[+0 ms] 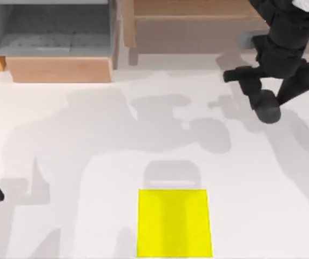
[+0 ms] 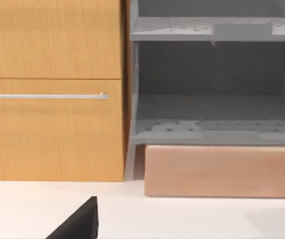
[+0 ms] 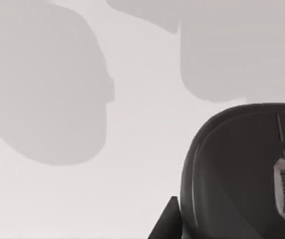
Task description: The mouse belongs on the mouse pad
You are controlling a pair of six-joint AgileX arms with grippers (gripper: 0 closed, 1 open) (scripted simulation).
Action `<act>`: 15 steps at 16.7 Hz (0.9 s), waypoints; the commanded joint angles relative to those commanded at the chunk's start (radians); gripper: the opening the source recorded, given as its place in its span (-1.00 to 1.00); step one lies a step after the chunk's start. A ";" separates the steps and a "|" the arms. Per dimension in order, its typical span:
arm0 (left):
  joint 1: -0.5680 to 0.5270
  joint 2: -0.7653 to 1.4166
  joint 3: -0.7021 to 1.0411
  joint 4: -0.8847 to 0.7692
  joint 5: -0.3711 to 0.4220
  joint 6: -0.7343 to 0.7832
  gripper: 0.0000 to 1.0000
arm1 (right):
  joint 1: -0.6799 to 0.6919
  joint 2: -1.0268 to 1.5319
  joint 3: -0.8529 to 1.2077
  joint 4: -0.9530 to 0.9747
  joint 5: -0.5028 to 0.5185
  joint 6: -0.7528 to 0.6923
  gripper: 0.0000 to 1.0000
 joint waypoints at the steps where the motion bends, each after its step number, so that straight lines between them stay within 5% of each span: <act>1: 0.000 0.000 0.000 0.000 0.000 0.000 1.00 | 0.070 -0.022 -0.048 0.020 0.000 0.100 -1.00; 8: 0.000 0.000 0.000 0.000 0.000 0.000 1.00 | 0.492 -0.183 -0.339 0.158 0.006 0.649 -1.00; 15: 0.000 0.000 0.000 0.000 0.000 0.000 1.00 | 0.583 -0.230 -0.407 0.197 0.013 0.746 -1.00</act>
